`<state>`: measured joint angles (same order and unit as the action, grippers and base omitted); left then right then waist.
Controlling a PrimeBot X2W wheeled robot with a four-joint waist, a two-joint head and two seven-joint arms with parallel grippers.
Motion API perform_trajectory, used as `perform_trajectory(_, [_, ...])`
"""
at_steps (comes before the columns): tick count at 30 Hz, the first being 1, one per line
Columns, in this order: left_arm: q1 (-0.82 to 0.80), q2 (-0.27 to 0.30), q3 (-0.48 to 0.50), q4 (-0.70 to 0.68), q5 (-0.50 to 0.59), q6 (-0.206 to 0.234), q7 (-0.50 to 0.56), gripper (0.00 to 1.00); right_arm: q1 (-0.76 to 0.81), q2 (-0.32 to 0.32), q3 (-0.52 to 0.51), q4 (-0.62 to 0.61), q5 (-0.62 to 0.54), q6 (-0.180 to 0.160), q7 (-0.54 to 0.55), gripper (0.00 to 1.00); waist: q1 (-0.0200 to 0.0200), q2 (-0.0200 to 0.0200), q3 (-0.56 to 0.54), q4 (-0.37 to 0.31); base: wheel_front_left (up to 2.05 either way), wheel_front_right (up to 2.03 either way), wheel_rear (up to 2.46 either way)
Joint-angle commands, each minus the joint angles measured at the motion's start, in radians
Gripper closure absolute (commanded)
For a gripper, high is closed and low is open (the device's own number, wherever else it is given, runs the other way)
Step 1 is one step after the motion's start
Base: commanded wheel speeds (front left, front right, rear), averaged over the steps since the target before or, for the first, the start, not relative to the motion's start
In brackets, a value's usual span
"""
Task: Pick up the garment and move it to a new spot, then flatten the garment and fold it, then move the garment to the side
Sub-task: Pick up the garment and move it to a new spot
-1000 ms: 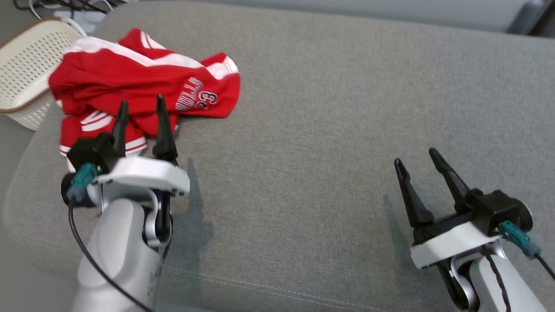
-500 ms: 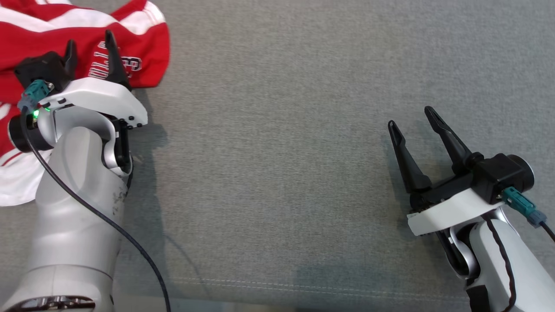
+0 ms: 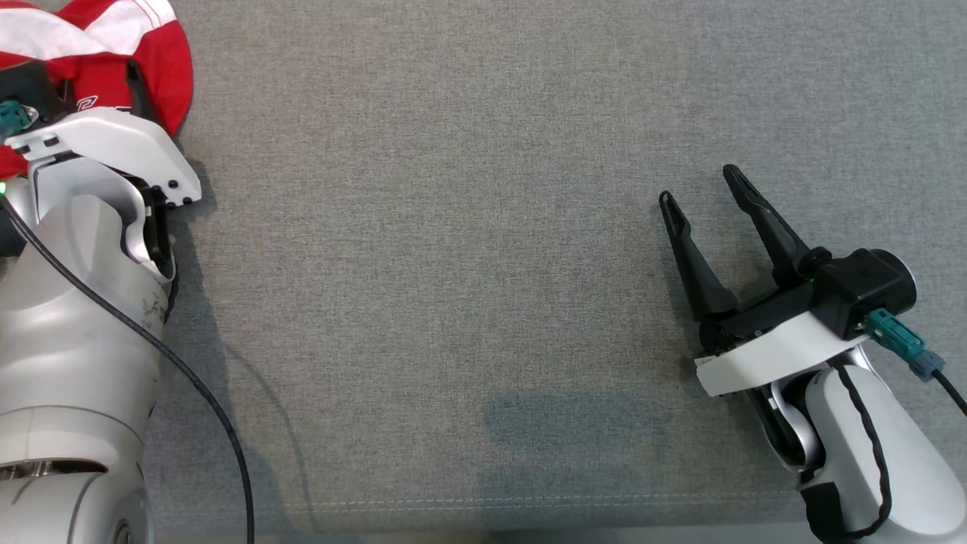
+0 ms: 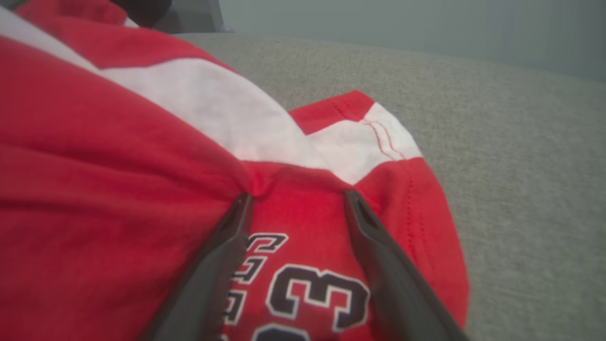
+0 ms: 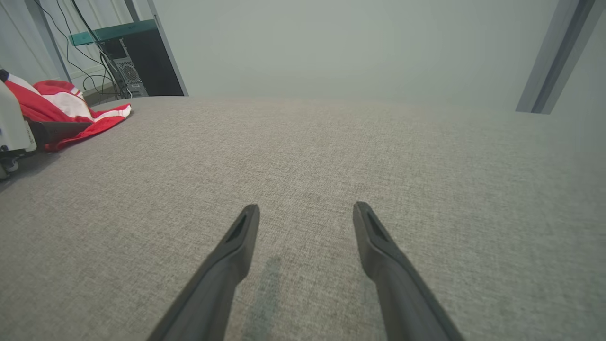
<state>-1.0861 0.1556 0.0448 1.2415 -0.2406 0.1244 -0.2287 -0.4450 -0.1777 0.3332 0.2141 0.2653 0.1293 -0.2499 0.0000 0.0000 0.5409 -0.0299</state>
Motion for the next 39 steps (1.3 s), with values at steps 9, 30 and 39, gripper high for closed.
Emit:
perform_trajectory(9, [0.011,0.043,-0.014,0.029,-0.003,-0.007,0.002,1.0,0.004,0.019,0.014,-0.011,0.007,0.001,-0.012,0.0,0.0,0.0,-0.032,0.007,0.0,0.0,0.0])
perform_trajectory(30, [0.266,-0.006,-0.058,-0.465,0.053,-0.055,-0.033,1.0,0.104,0.054,-0.001,0.032,0.037,0.001,-0.012,0.0,0.0,0.0,-0.267,0.002,0.0,0.0,0.0])
perform_trajectory(39, [0.339,-0.079,-0.085,-0.563,0.024,-0.08,-0.033,1.0,0.139,0.072,-0.014,0.036,0.042,0.001,-0.012,0.0,0.0,0.0,-0.338,-0.08,0.0,0.0,0.0])
